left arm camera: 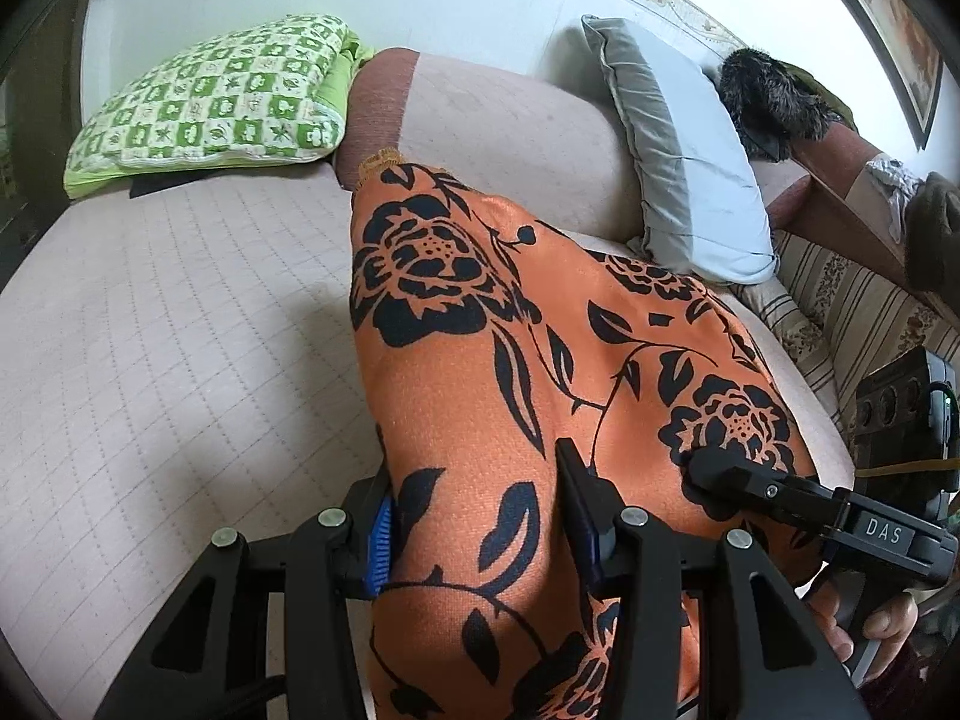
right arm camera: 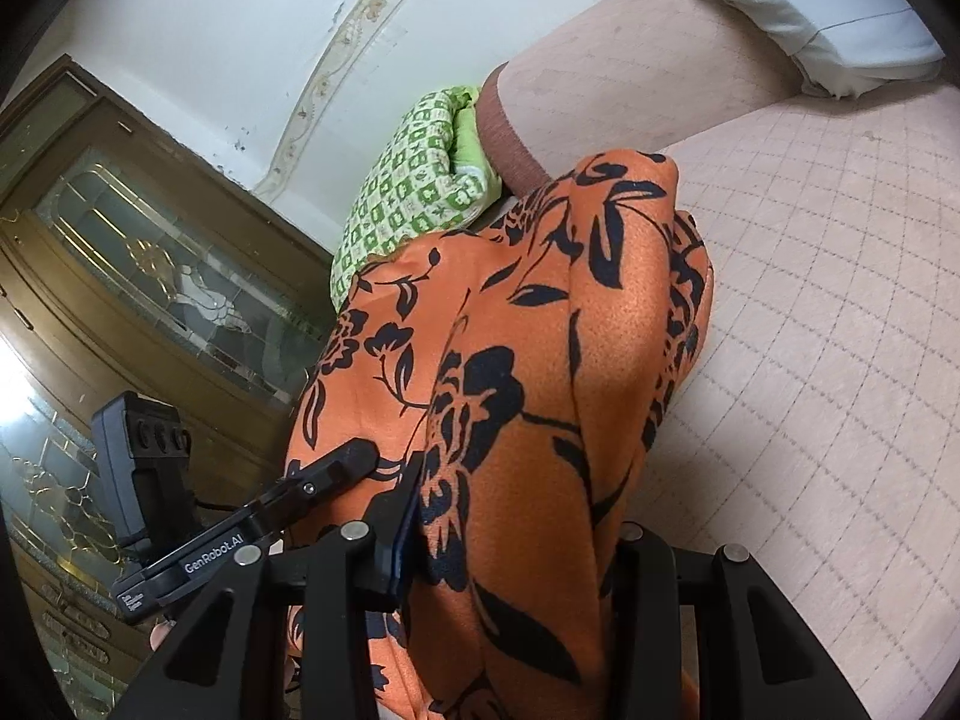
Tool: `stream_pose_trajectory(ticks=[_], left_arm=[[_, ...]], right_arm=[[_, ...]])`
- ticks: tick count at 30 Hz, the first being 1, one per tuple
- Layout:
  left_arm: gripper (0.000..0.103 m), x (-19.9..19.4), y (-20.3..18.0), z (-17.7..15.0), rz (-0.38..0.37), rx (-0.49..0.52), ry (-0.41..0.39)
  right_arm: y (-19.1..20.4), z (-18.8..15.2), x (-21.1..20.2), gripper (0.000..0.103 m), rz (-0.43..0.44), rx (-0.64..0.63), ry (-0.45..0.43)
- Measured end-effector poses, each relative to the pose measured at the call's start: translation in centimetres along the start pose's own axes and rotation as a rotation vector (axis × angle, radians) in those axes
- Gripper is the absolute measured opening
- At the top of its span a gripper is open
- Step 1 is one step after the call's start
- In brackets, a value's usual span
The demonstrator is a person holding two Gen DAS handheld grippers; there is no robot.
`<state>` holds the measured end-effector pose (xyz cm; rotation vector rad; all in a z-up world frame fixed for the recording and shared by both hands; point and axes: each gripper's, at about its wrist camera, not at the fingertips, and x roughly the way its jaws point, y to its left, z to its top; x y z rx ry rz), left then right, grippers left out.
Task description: Fold small clothes
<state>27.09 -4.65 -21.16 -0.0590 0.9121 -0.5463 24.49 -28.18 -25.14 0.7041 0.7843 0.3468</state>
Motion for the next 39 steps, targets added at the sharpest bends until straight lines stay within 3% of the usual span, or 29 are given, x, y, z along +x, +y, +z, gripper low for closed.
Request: stream_pose_trajectory(ticks=[14, 39], left_arm=[[0.049, -1.7, 0.7, -2.2, 0.034, -0.009, 0.000], [0.049, -0.7, 2.1, -2.9, 0.097, -0.046, 0.066]], right_arm=[[1.1, -1.5, 0.8, 0.042, 0.006, -0.011, 0.027], [1.4, -1.6, 4.5, 0.042, -0.022, -0.006, 0.104]])
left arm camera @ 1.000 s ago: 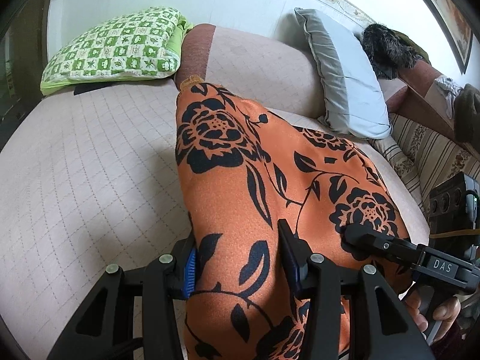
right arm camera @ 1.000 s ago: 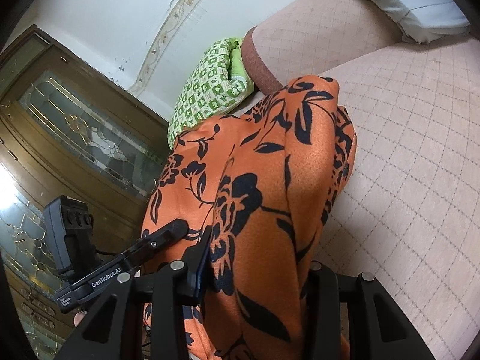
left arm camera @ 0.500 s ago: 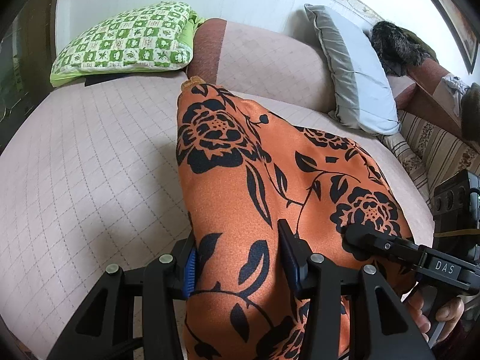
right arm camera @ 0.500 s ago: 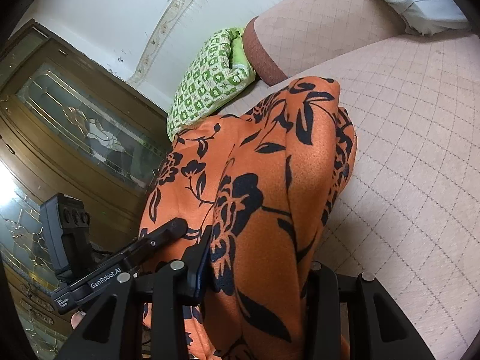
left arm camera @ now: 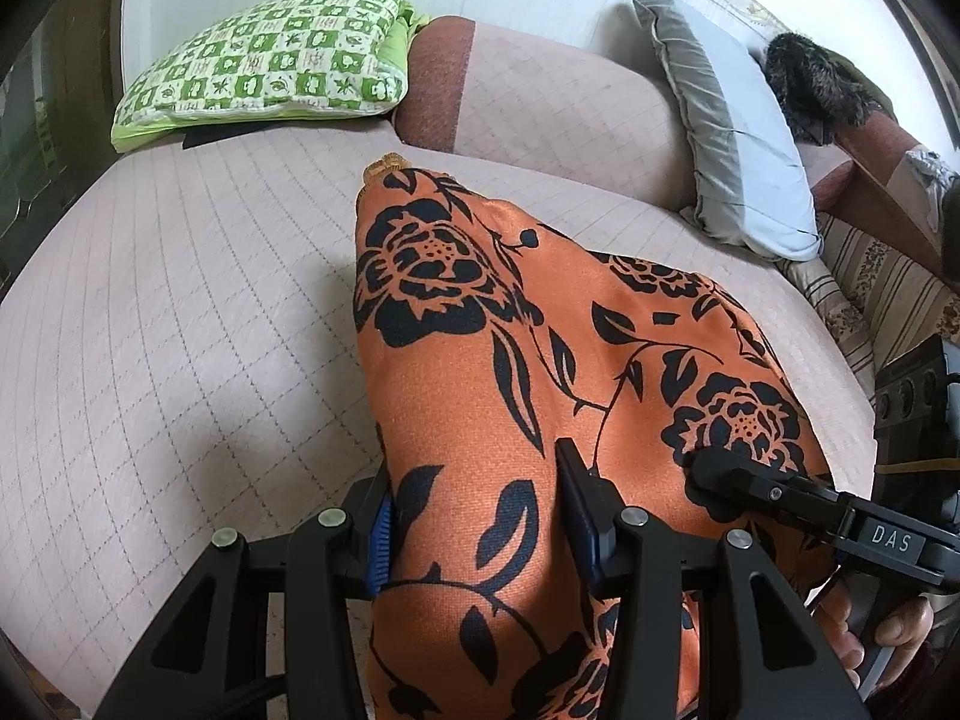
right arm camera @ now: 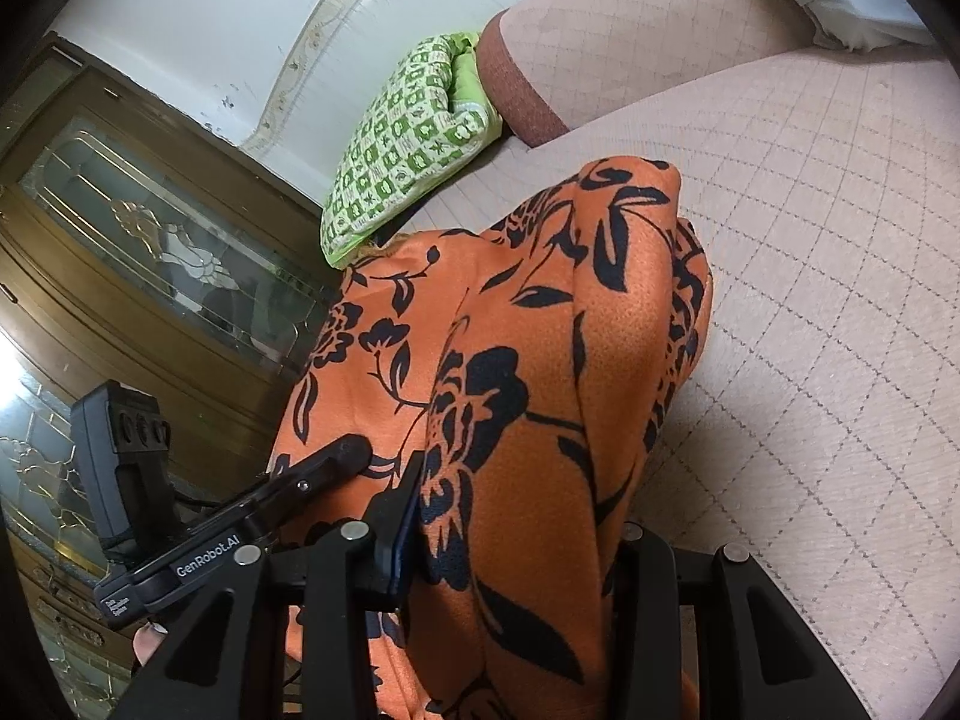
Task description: Fold small clothes
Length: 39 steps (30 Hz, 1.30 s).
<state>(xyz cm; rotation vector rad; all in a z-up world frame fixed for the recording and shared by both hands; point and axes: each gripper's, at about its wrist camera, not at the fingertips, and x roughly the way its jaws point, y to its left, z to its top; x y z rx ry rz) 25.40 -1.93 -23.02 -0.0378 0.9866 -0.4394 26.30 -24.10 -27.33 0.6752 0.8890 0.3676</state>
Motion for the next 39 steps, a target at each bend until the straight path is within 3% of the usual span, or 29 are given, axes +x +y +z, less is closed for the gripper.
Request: stream_pose_trajectory(ticks=[29, 39], left_arm=[[0.049, 3.6, 1.4, -0.9, 0.051, -0.024, 0.092], [0.061, 5.0, 2.1, -0.9, 0.070, -0.053, 0.131]], right_arm=[[-0.2, 0.9, 3.4, 0.042, -0.060, 0.013, 0.087], [-0.3, 1.3, 4.1, 0.045, -0.087, 0.024, 0.111]])
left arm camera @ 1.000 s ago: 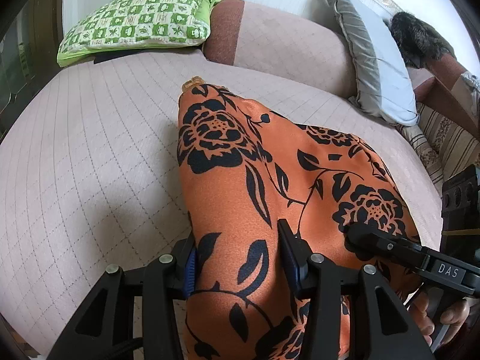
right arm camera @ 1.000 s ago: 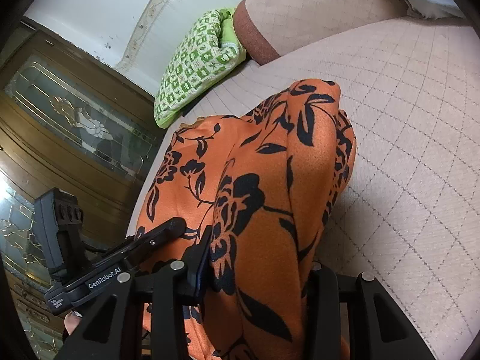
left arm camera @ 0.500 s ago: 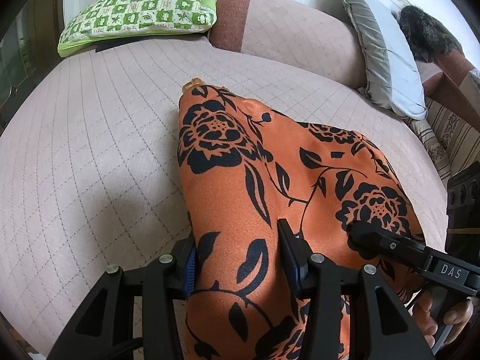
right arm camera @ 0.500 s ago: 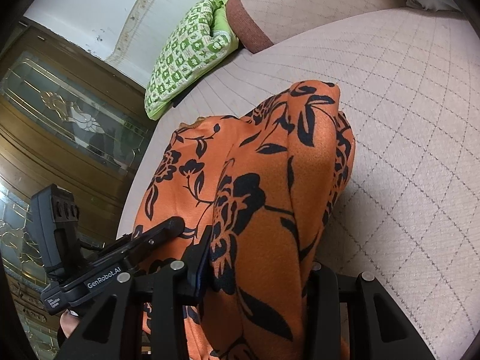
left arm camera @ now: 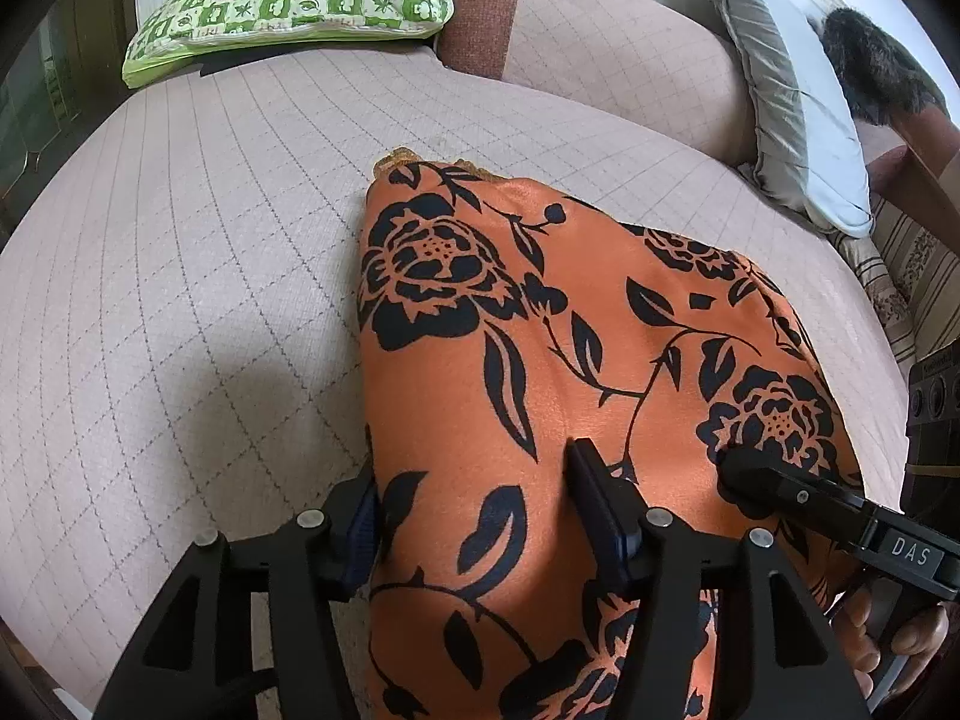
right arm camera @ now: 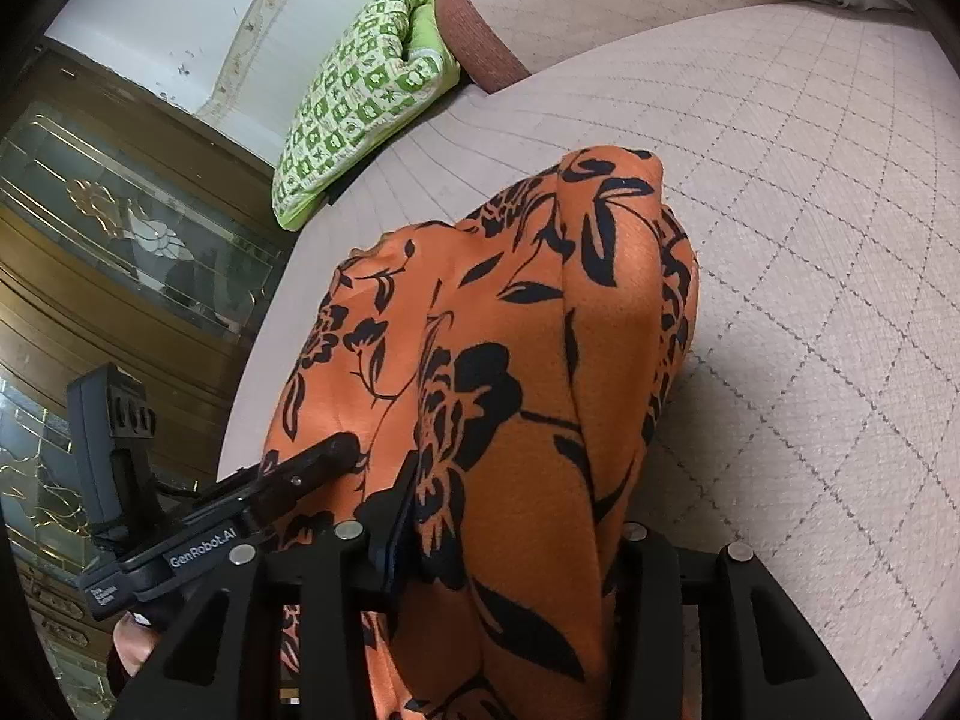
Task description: Fold small clothes
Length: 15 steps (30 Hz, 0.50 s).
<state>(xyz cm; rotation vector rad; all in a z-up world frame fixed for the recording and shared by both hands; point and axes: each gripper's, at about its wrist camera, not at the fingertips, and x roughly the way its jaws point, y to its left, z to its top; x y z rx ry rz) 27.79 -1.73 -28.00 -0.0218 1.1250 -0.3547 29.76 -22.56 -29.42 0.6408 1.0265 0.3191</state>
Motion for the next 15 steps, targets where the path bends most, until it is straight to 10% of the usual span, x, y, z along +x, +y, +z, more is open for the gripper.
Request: stream_pose_trajectory(ticks=[15], left_arm=[[0.085, 1.1, 0.5, 0.1, 0.038, -0.032, 0.018]], right_arm=[[-1.6, 0.1, 1.3, 0.059, 0.013, 0.052, 0.030]])
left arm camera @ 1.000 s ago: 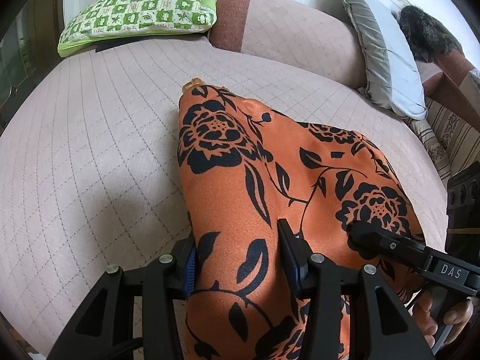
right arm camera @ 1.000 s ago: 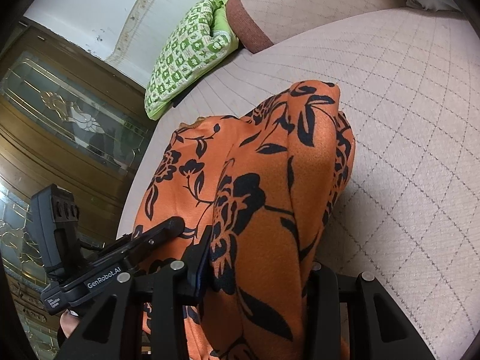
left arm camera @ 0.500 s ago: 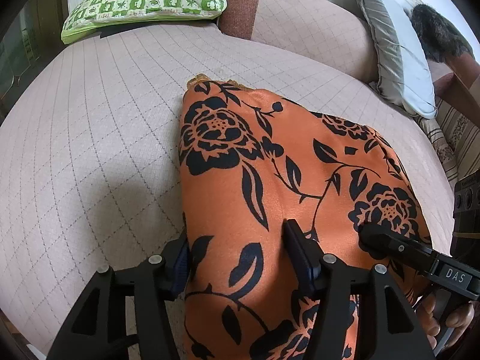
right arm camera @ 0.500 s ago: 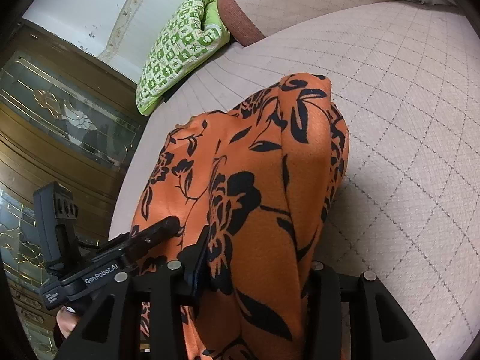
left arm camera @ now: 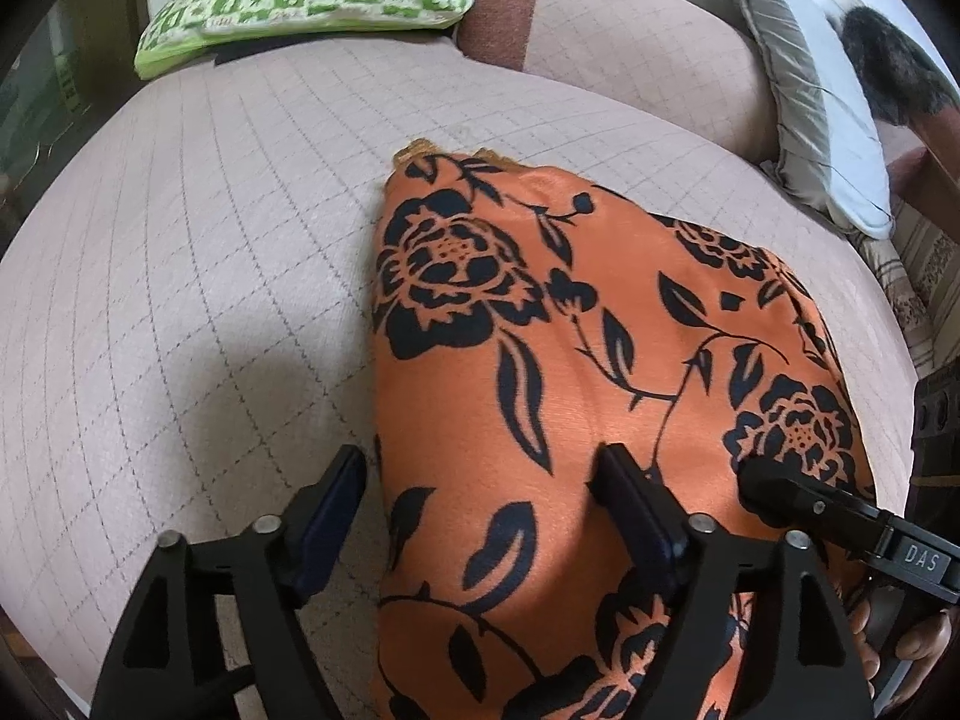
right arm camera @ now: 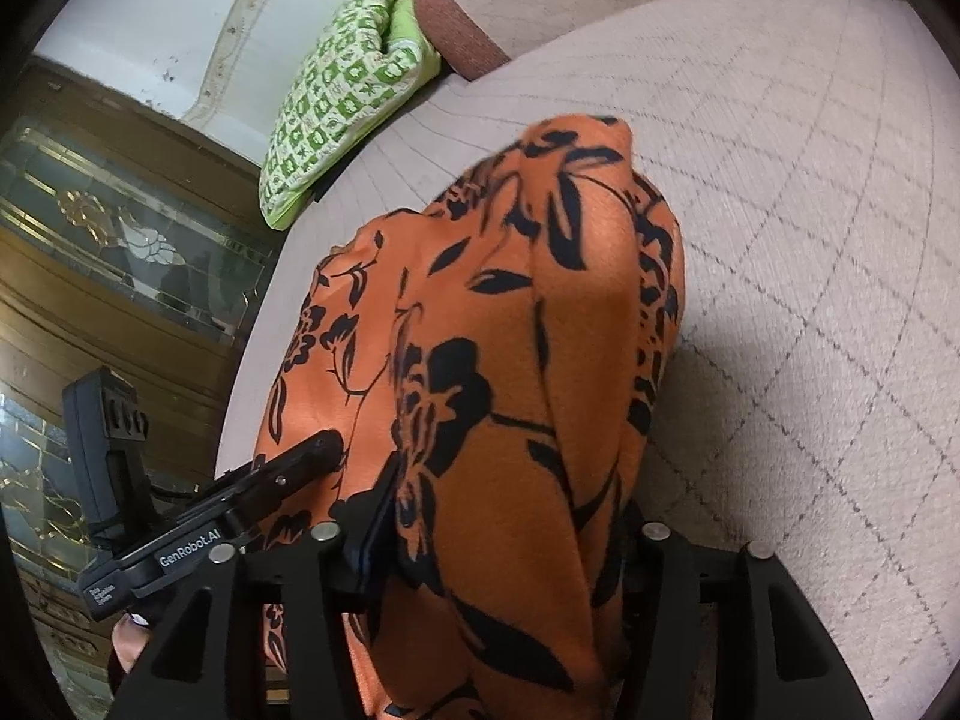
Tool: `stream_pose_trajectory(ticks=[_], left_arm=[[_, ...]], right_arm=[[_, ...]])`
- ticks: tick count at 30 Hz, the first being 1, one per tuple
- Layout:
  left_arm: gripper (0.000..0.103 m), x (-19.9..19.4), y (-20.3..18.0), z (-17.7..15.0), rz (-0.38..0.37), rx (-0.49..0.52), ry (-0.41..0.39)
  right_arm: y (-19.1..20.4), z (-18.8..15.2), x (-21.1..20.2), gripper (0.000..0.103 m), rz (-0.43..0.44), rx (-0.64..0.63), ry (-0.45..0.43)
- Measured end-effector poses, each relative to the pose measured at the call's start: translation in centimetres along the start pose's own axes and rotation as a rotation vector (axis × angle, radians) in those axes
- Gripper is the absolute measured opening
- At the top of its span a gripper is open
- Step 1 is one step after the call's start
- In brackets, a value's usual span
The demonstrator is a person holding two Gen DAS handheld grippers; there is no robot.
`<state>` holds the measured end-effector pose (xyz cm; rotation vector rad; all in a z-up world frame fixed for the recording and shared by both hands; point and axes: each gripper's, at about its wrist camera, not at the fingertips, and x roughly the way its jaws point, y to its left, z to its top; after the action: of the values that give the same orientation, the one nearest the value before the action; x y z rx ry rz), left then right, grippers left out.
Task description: Fold small clothes
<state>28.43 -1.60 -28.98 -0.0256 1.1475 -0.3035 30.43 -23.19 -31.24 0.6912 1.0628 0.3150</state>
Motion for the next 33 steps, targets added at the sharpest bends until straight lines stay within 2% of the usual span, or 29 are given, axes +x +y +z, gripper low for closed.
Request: stream_pose_trajectory(ticks=[4, 8, 10, 12, 18, 24, 29, 33], left_arm=[[0.092, 0.5, 1.0, 0.1, -0.017, -0.039, 0.020], [0.093, 0.5, 1.0, 0.0, -0.007, -0.034, 0.018], [0.101, 0.8, 0.9, 0.1, 0.014, -0.039, 0.016], [0.103, 1.1, 1.2, 0.1, 0.030, -0.040, 0.015], [0.103, 1.3, 0.5, -0.2, 0.087, -0.013, -0.019], [0.103, 0.7, -1.3, -0.4, 0.179, 0.030, -0.060], [0.103, -0.8, -2.7, -0.6, 0.242, 0.046, -0.097], [0.103, -2.9, -3.0, -0.9, 0.247, 0.015, -0.147]], right_arm=[[-0.2, 0.0, -0.2, 0.059, 0.008, -0.002, 0.006], [-0.3, -0.1, -0.3, 0.060, 0.016, 0.000, 0.010], [-0.3, -0.1, -0.3, 0.060, 0.021, -0.001, 0.012], [-0.4, -0.1, -0.5, 0.060, 0.024, -0.002, 0.017], [-0.6, 0.1, -0.7, 0.061, 0.031, 0.005, 0.038], [-0.4, 0.0, -1.3, 0.063, 0.026, 0.004, 0.061], [0.3, -0.3, -3.1, 0.065, -0.017, -0.035, 0.050], [1.9, -0.8, -5.4, 0.065, -0.101, -0.138, -0.003]])
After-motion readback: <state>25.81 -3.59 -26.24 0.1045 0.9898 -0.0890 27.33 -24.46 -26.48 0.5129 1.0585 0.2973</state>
